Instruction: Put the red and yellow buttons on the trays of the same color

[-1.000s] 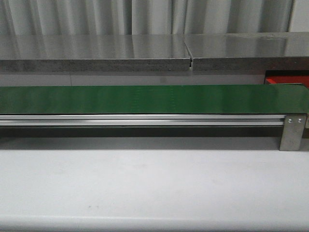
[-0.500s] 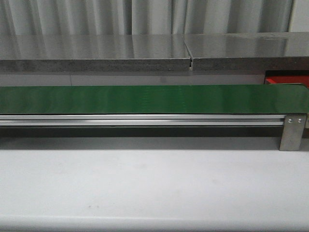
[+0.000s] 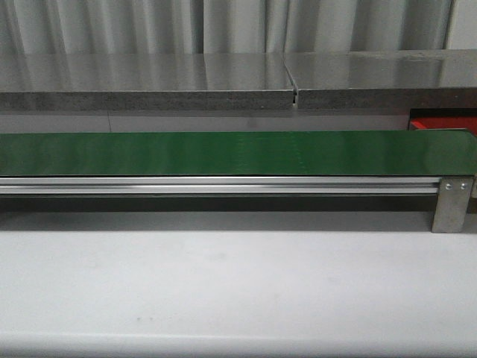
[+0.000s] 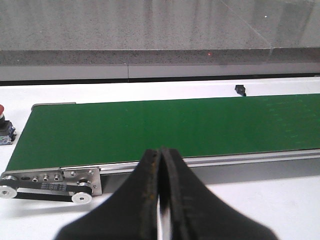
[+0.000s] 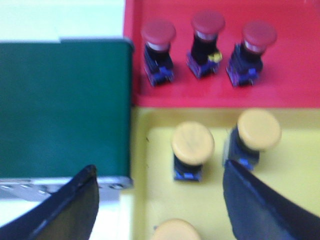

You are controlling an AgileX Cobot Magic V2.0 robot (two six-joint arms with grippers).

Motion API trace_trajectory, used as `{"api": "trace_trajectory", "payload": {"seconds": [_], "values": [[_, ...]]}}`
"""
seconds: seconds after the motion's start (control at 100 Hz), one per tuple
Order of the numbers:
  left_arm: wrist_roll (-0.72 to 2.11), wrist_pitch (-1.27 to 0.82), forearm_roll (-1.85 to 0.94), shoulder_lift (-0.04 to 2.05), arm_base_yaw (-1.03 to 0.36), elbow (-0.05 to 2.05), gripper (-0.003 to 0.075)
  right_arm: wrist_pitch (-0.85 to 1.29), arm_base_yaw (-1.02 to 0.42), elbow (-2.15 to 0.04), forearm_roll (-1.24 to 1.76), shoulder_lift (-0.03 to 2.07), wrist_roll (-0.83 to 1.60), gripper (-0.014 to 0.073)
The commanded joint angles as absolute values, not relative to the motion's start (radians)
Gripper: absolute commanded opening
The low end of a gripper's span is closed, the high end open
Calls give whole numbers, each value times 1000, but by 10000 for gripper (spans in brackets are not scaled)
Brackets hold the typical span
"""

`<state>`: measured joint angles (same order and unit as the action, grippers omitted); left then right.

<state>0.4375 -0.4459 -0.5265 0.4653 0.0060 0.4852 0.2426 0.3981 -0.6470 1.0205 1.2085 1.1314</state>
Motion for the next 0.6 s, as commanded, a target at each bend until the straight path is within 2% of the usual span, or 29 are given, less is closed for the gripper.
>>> {"api": "trace_trajectory", "payload": {"seconds": [0.0, 0.41, 0.59], "values": [[435, -382, -553, 470, -1, 511, -20, 275, 393, -697, 1048, 1138, 1141, 524], [435, -382, -553, 470, -1, 511, -20, 325, 236, -706, 1068, 907, 1141, 524], [435, -382, -553, 470, -1, 511, -20, 384, 221, -697, 1067, 833, 1110, 524]]}}
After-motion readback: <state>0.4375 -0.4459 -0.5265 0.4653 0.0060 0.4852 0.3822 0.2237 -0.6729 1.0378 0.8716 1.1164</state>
